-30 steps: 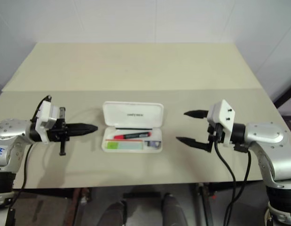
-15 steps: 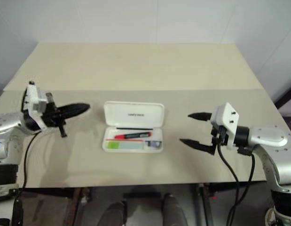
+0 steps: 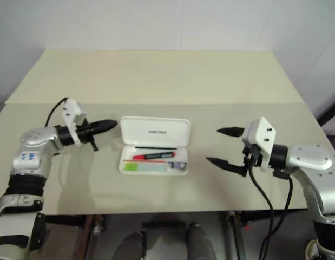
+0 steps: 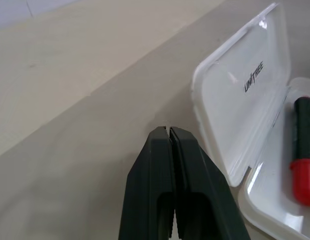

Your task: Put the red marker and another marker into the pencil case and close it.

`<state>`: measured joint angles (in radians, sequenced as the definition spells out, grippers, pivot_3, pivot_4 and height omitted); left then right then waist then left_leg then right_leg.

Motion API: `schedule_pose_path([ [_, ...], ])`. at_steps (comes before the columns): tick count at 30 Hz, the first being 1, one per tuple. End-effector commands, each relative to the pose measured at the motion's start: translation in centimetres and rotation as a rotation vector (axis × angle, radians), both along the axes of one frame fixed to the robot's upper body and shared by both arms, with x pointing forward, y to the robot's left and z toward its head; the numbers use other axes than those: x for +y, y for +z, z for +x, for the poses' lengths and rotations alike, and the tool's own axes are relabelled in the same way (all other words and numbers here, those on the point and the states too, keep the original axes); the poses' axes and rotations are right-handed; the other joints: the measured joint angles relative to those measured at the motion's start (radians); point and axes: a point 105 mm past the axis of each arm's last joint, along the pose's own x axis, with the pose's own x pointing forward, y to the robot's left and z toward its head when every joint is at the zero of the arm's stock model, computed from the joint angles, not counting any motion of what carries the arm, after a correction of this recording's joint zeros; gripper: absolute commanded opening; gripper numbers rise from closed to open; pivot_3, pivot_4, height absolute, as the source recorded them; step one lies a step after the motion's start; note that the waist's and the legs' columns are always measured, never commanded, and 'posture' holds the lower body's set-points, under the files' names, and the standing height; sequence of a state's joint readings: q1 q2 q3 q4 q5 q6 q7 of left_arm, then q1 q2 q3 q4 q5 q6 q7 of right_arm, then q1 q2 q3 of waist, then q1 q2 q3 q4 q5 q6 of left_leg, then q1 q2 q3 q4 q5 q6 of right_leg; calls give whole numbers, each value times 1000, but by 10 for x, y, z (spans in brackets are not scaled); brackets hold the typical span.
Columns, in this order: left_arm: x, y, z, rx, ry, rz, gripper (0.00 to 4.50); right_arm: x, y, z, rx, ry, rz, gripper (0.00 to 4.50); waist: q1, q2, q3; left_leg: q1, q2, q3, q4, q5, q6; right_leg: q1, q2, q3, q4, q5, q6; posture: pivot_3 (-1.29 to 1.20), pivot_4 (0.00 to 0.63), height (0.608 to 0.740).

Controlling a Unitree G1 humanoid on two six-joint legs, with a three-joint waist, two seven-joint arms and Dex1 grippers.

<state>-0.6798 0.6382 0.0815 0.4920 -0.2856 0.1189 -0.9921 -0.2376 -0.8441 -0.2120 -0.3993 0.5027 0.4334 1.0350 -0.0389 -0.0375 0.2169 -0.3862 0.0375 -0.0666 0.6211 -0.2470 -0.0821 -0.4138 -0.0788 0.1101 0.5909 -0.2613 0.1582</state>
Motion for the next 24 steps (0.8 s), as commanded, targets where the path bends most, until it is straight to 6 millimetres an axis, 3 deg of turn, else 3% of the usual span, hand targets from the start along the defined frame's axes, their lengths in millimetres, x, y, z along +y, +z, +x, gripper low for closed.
schedule_pose_path([
  [1,-5,10,5,-45,-10,9,22,4,10,-5,-50,10,12,4500,1,0,0,0,0,0,0,0,0,0,0,0,0,0,0,0,150,740],
  [9,-10,18,0,-41,-69,-52,22,4,9,-7,-51,-2,22,4500,9,0,0,0,0,0,0,0,0,0,0,0,0,3,5,0,150,740],
  [17,-7,26,-19,-77,-170,-48,22,6,5,-7,-45,-2,35,4500,9,0,0,0,0,0,0,0,0,0,0,0,0,2,4,0,150,740],
  [24,-20,23,-37,-68,-300,-9,22,6,3,-6,-44,-3,44,4500,9,0,0,0,0,0,0,0,0,0,0,0,0,1,2,0,150,740],
])
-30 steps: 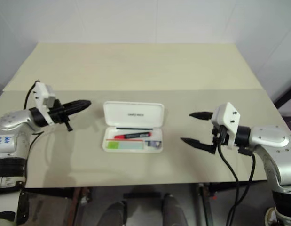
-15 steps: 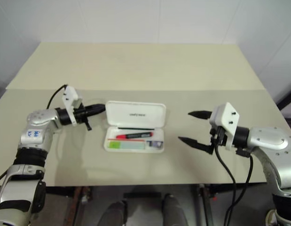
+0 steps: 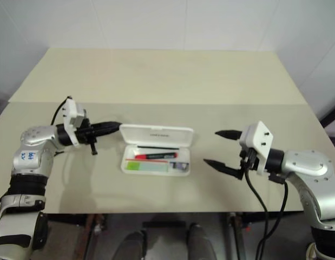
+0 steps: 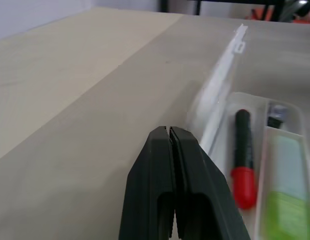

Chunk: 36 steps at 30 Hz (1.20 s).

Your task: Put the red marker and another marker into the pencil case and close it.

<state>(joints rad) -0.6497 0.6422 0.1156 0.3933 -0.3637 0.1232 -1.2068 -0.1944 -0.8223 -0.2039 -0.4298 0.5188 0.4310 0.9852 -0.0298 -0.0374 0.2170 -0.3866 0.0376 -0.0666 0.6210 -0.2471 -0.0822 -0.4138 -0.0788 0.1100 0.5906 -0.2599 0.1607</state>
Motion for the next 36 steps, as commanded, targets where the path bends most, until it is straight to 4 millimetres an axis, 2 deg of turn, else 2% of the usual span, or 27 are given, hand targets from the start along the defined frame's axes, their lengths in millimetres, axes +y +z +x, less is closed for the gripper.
schedule_pose_path([
  [1,-6,6,-11,-35,-74,32,22,2,10,-2,-58,12,10,4500,0,0,0,0,0,0,0,0,0,0,0,0,0,0,-1,0,150,740],
  [5,-13,-4,-22,-8,-149,95,22,2,10,-2,-63,11,12,4500,0,0,0,0,0,0,0,0,0,0,0,0,0,-2,-3,0,150,740],
  [11,-16,-32,-42,65,-262,248,22,1,10,-1,-67,4,14,4500,-2,0,0,0,0,0,0,0,0,0,0,0,0,-4,-8,0,150,740],
  [17,-22,-51,-41,119,-266,326,22,2,9,-1,-71,1,15,4500,-1,0,0,0,0,0,1,0,0,0,0,0,0,-6,-11,0,150,740],
  [25,-38,-51,-44,111,-306,371,22,5,6,-3,-76,-10,28,4500,-1,0,0,0,0,0,2,0,0,1,0,0,0,-6,-11,0,150,740],
  [36,-39,-47,-38,89,-278,451,22,11,4,-4,-81,-17,52,4500,-1,0,0,0,0,0,4,0,0,1,0,1,0,-6,-12,0,150,740],
])
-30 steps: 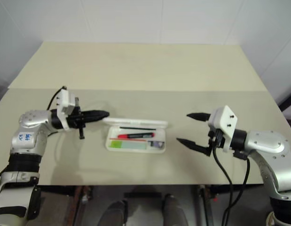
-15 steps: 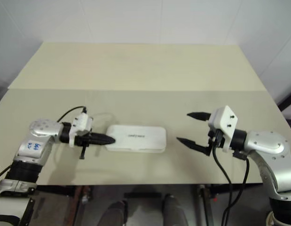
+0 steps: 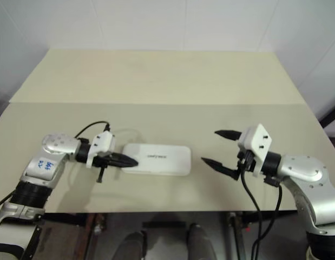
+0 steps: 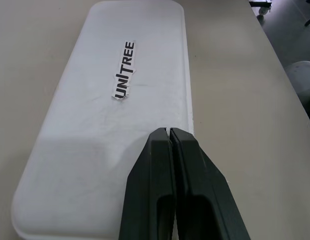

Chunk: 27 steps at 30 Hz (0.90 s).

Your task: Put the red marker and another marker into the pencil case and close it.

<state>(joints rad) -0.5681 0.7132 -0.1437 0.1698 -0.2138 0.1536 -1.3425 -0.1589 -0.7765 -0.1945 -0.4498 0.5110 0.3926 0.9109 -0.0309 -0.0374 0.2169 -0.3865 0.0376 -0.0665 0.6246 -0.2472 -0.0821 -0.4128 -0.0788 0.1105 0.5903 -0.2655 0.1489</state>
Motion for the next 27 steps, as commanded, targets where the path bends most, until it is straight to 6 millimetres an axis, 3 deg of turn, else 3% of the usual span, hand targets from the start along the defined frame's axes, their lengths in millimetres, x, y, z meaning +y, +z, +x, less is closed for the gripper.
schedule_pose_path([
  [1,-3,7,3,-43,1,43,22,8,8,-5,-51,24,3,4500,0,0,0,0,0,0,0,0,0,0,0,0,0,0,0,0,150,740],
  [10,-11,10,7,-43,46,30,22,12,9,-4,-59,26,15,4500,0,0,0,-1,0,0,1,0,0,0,0,0,0,0,0,0,150,740],
  [23,-21,-2,-5,20,19,65,22,14,13,-1,-68,29,16,4500,0,0,0,-1,0,0,1,0,0,1,0,0,-1,0,0,0,150,740],
  [27,-15,-11,-2,26,69,82,22,15,14,-2,-72,29,18,4500,0,0,0,0,0,0,1,0,0,1,0,0,-1,0,0,0,150,740],
])
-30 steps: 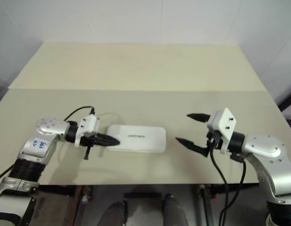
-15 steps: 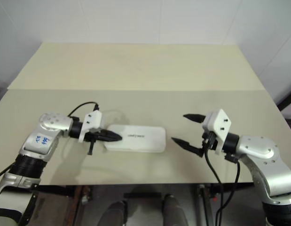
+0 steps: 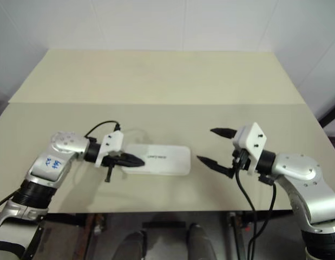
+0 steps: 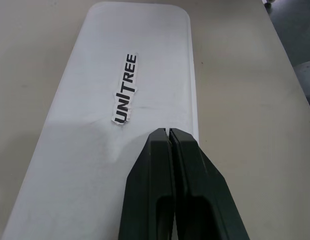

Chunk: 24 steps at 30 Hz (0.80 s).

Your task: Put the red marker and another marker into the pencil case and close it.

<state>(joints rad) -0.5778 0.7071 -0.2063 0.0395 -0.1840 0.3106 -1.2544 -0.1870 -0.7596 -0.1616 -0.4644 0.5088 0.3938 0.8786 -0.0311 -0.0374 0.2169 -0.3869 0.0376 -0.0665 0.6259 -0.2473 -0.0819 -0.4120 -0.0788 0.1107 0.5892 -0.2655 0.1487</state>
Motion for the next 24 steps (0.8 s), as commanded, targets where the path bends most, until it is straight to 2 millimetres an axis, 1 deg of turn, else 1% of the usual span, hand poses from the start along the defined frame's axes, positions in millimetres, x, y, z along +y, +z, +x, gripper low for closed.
schedule_pose_path([
  [1,9,-15,1,12,55,40,22,5,11,-4,-50,16,4,4500,0,0,0,0,0,0,0,0,0,0,0,0,0,0,0,0,150,740],
  [4,18,-22,6,1,111,50,22,5,12,-4,-52,15,4,4500,-1,0,0,1,0,0,0,0,0,1,0,0,0,0,0,0,150,740],
  [8,19,-18,12,-33,147,-10,22,4,12,-4,-53,13,4,4500,-3,0,0,2,0,0,2,0,0,2,0,0,0,2,-1,0,150,740],
  [11,16,-1,20,-57,166,-129,22,4,12,-4,-45,15,9,4500,-3,0,0,2,0,0,2,1,1,3,0,0,-3,4,-2,0,150,740],
  [14,13,21,16,-64,129,-246,22,4,12,-3,-31,22,17,4500,-4,0,0,0,0,0,2,1,1,2,0,0,-4,5,-2,0,150,740],
  [15,13,25,15,-69,124,-263,22,4,12,-2,-30,22,17,4500,-4,0,0,0,0,0,2,1,1,2,0,0,-4,5,-2,0,150,740],
  [18,21,54,8,-82,105,-402,22,2,10,0,-22,23,16,4500,-4,0,0,-1,0,0,-1,1,1,0,0,0,-4,4,-2,0,150,740],
  [20,29,68,7,-93,123,-463,22,0,9,2,-21,15,18,4500,-3,0,0,-1,0,0,-3,1,1,0,0,0,-4,4,-2,0,150,740],
  [23,43,83,6,-142,167,-497,595,-6,7,5,-16,-4,23,4500,-1,0,0,-1,0,0,-4,1,1,-1,0,0,-4,4,-1,0,150,740],
  [24,50,87,6,-165,193,-507,899,-9,6,5,-13,-13,25,4500,-2,0,0,-1,0,0,-4,1,1,-1,0,0,-4,4,-1,0,150,740],
])
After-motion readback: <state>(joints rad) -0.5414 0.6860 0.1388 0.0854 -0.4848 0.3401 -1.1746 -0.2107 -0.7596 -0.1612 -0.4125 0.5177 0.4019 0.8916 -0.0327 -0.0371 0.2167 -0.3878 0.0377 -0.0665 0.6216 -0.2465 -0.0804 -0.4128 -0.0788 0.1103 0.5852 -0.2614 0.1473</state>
